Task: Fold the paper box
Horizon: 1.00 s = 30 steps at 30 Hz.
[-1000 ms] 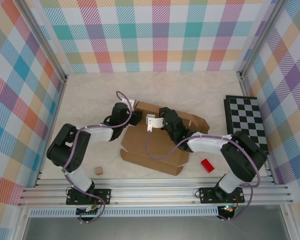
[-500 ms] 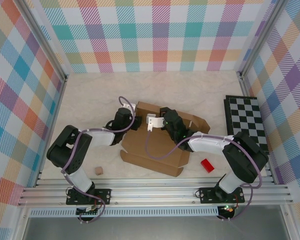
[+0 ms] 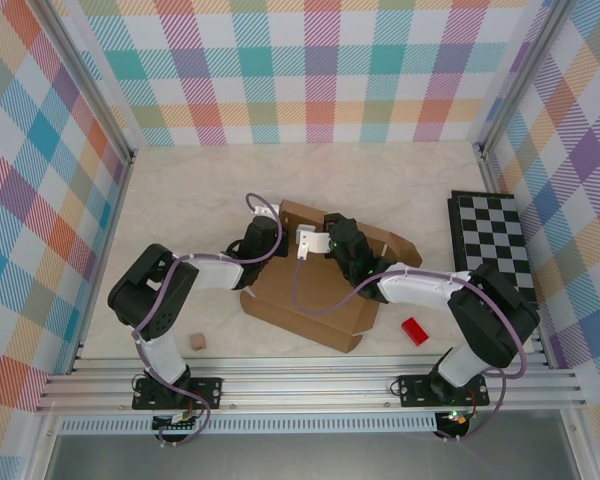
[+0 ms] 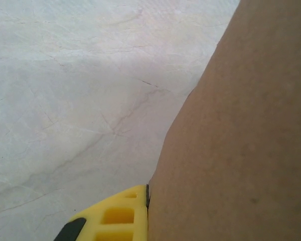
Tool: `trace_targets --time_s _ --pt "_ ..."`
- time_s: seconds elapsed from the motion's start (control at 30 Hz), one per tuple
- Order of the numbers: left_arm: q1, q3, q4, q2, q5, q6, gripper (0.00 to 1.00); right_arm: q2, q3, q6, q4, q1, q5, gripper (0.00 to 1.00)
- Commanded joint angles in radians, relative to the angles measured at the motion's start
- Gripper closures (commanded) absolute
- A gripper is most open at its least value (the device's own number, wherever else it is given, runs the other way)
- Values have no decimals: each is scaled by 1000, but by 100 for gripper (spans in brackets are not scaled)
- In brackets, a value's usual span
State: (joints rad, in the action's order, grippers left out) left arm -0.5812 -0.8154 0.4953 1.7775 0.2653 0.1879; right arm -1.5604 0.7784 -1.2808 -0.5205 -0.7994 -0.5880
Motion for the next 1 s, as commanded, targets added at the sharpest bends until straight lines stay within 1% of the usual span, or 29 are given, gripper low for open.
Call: trace_targets --time_s 0.0,0.03,0.07,0.1,0.17,0.27,0.33,0.43,0.53,0.63,0.8,0.83,0.97 --pt "4 -14 -113 19 94 -65 72 0 -13 17 114 -18 69 100" --pt "4 -14 -113 4 69 -67 60 -1 -13 18 114 -19 70 100" --pt "6 -12 -117 -10 47 -69 51 -3 -12 19 114 -17 70 100" --pt "7 -13 -123 -24 29 -72 48 -3 -10 24 114 -15 70 100" --pt "17 -3 -133 -59 -17 -77 46 0 -4 44 121 -8 70 100" --pt "41 19 -144 -125 -112 -65 41 2 6 61 141 2 72 100" --pt "44 34 -162 -178 -139 -63 38 3 7 60 144 6 73 100" --pt "48 52 -166 -242 -129 -59 38 8 4 58 149 6 74 100" --pt "53 38 -146 -253 -142 -70 38 11 6 63 149 7 73 100" --pt "53 26 -93 -233 -148 -70 39 16 11 73 154 6 74 100" --pt "53 -27 -91 -167 -130 -100 44 32 12 78 165 6 76 100" --pt "53 -33 -88 -159 -122 -99 45 36 10 80 168 6 75 100" --pt "52 -50 -76 -150 -90 -78 62 30 -6 37 162 -1 71 100"
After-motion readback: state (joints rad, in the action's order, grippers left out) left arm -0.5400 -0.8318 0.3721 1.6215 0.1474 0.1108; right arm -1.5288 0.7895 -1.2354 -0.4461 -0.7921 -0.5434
